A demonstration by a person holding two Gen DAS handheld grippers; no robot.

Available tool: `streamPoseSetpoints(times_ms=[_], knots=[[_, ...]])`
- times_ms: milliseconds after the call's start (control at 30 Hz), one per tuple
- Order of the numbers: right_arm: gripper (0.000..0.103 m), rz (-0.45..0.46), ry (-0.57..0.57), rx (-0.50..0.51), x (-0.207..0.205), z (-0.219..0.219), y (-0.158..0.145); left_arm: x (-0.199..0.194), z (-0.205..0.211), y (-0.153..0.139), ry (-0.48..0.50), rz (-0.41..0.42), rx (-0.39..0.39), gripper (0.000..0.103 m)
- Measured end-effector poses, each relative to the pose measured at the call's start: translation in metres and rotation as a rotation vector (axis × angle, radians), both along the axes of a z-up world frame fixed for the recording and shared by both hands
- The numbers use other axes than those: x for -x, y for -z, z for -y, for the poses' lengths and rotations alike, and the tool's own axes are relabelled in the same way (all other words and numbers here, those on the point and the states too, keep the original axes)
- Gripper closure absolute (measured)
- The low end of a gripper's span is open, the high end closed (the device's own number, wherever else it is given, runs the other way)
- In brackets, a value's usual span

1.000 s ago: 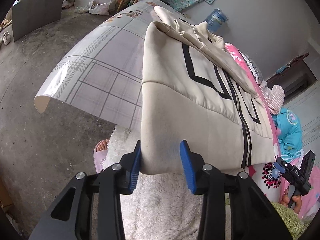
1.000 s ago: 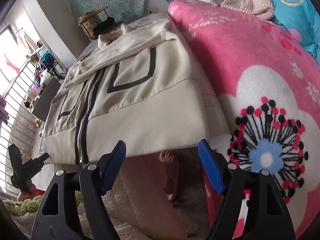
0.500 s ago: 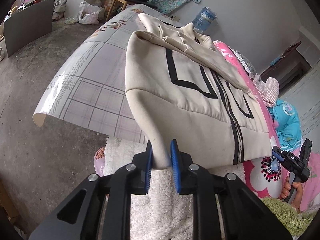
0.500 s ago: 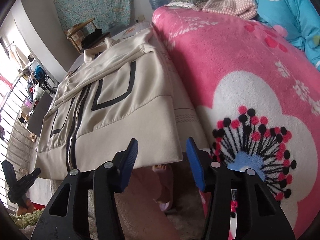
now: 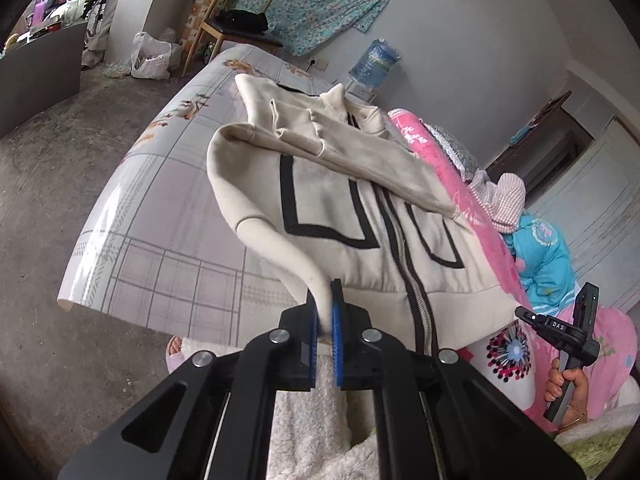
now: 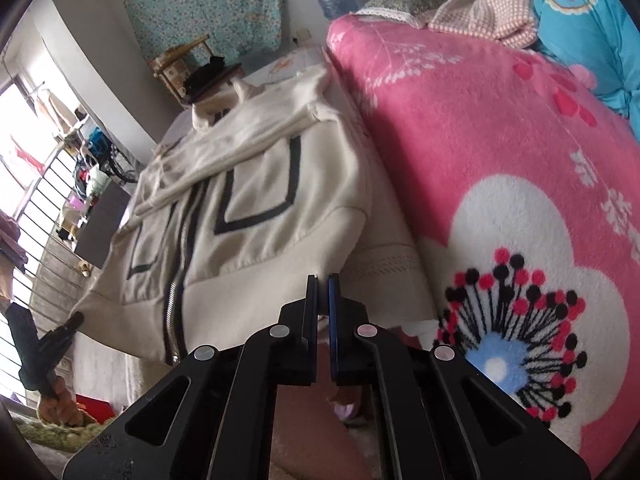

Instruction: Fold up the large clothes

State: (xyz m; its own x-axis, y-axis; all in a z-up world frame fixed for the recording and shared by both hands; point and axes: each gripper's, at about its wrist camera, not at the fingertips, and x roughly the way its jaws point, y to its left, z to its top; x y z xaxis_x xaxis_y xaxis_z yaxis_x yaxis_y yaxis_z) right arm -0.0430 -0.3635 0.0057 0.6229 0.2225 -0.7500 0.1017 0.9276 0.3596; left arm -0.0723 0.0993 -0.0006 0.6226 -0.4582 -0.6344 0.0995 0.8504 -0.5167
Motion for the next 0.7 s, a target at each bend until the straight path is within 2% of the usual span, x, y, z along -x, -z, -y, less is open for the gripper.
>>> streamPoseSetpoints(times_ms=[133, 300, 500, 700], knots=[[0.1, 0.056, -0.003, -0.051, -0.021, 0.007, -0.02, -0.023, -0.014, -0.01, -0.03, 0.012, 0.083, 0.098], [0.1, 0.096, 0.014, -0.113, -0.063, 0.014, -0.028, -0.07, -0.039, -0.007, -0.087, -0.048, 0.175, 0.098], [0.1, 0.109, 0.012, -0.162, -0.122, 0.017, -0.024, -0.121, -0.046, 0.003, -0.128, -0.115, 0.172, 0.098], [0.098, 0.051, 0.045, -0.195, -0.183, 0.023, 0.009, -0.167, -0.047, 0.029, -0.172, -0.189, 0.139, 0.094]])
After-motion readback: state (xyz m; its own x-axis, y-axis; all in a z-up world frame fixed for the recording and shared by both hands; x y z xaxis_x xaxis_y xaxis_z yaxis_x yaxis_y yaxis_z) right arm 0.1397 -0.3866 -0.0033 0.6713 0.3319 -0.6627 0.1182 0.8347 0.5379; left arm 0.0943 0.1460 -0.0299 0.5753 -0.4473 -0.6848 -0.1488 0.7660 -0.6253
